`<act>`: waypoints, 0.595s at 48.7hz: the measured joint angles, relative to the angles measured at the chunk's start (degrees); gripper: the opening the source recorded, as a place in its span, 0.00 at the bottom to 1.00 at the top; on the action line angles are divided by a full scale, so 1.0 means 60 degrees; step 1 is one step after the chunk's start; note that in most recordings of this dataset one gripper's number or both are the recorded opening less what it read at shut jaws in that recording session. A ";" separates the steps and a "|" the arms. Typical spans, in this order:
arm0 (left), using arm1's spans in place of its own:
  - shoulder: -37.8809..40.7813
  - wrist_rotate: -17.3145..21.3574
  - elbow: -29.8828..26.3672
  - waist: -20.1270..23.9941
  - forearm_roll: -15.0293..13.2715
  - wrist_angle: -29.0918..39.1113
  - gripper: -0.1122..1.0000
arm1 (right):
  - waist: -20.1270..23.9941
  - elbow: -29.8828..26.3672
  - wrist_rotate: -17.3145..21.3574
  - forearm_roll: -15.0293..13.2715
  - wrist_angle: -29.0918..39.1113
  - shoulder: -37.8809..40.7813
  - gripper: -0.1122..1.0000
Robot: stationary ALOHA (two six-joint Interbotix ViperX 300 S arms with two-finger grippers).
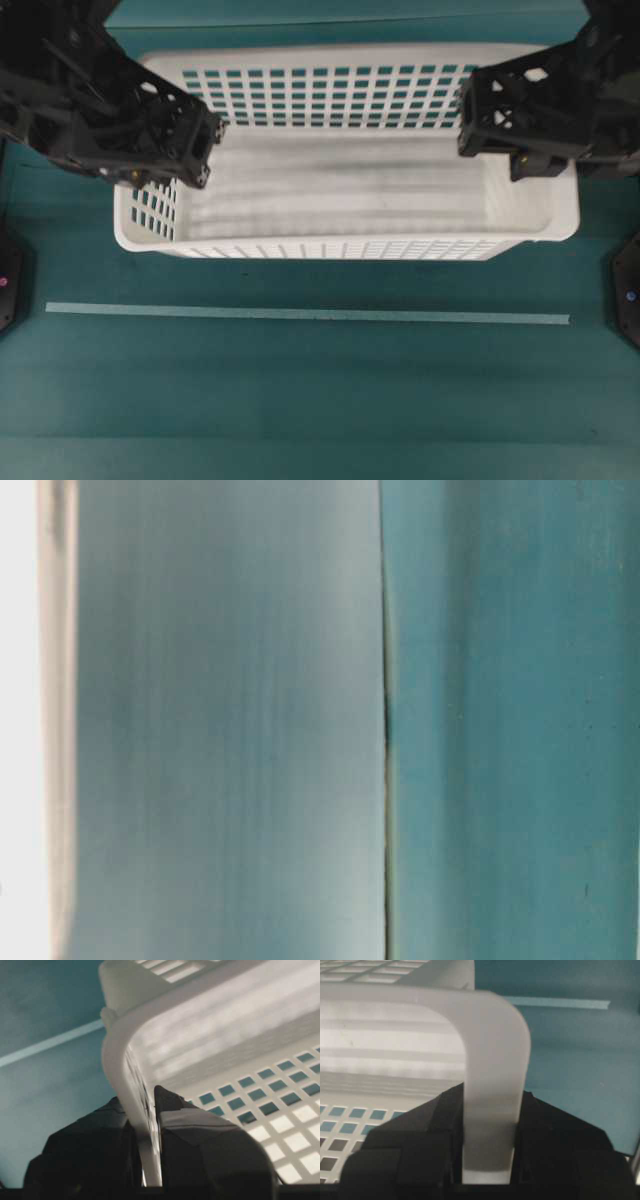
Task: Lift the white basket with both hands.
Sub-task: 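Hold the basket raised with both grippers, then lower the held basket back down onto the table with both grippers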
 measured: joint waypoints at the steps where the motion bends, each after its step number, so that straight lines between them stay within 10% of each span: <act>1: -0.0015 0.0000 0.0103 0.0000 -0.0015 -0.0029 0.14 | 0.0000 0.0088 -0.0059 0.0000 -0.0044 0.0000 0.27; 29: -0.0410 -0.0015 0.3574 0.0161 -0.0029 -0.2842 0.14 | -0.0059 0.3501 -0.0293 -0.0044 -0.3193 -0.0146 0.27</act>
